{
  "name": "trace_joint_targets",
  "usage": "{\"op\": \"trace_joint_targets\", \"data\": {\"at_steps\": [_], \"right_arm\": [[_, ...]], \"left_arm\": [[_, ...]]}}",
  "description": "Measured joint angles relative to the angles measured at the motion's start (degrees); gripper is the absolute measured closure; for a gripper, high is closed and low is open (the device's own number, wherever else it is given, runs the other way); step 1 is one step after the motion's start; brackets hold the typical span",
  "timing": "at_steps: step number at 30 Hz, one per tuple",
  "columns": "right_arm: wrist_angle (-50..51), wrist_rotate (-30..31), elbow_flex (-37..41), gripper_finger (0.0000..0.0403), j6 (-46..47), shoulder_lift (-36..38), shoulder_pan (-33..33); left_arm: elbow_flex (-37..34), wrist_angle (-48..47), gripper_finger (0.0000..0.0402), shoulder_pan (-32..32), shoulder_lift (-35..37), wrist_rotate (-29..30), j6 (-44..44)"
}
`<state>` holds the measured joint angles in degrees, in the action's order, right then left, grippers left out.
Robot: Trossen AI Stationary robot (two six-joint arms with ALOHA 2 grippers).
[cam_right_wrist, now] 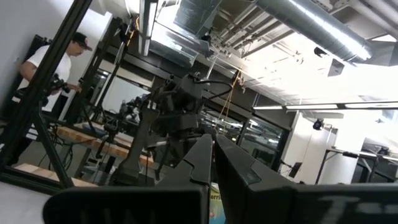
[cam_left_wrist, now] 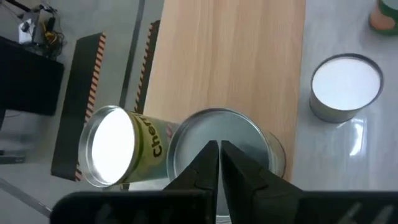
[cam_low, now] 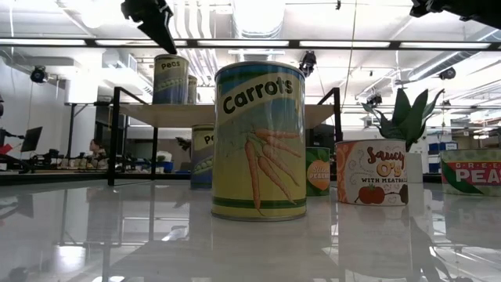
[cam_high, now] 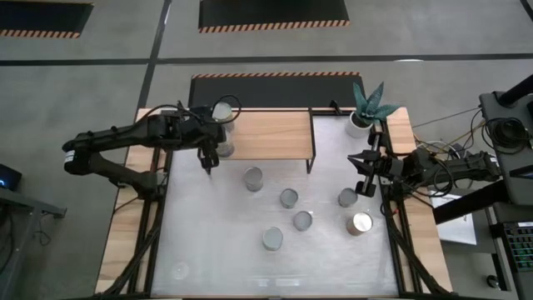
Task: Pick and place cans onto a shelf
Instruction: Put the bottom large canned peas on the shelf, then put the large canned peas on the shelf
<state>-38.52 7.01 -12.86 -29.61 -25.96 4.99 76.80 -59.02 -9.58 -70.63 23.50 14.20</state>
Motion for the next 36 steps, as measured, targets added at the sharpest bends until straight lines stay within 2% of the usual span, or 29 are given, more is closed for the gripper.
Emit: {"op": "trace_joint_targets", "data": {"at_steps": [5,8,11,18,23,31,36], "right_arm": [[0.04,0.00,0.00,0.0394,0.10,0.00,0.00],[0.09,0.01,0.00,0.0394,0.50,0.00,0.00],[0.11,0.02,-0.02,0.0394,1.44,0.00,0.00],[11.39,-1.93,-7.22,0.0394,5.62,-3.76,0.55],[19.76,-3.18,-13.27,0.0394,7.64,-7.42,3.23],[22.95,-2.97,-16.25,0.0394,6.41,-9.16,9.08],[24.93,-2.51,-17.29,0.0394,5.52,-8.51,10.40]], "left_arm": [[1.67,2.53,0.0402,1.34,0.24,0.72,-2.33],[1.92,5.80,0.0402,5.23,0.31,-1.73,-3.69],[1.50,7.55,0.0402,10.81,-0.13,-1.58,-5.59],[1.46,7.78,0.0402,23.73,-5.23,0.02,-16.30],[1.41,7.89,0.0402,29.80,-11.84,4.25,-20.25],[1.39,8.03,0.0402,31.20,-22.16,5.16,-22.43],[1.37,7.61,0.0402,30.09,-26.17,8.05,-22.21]]}}
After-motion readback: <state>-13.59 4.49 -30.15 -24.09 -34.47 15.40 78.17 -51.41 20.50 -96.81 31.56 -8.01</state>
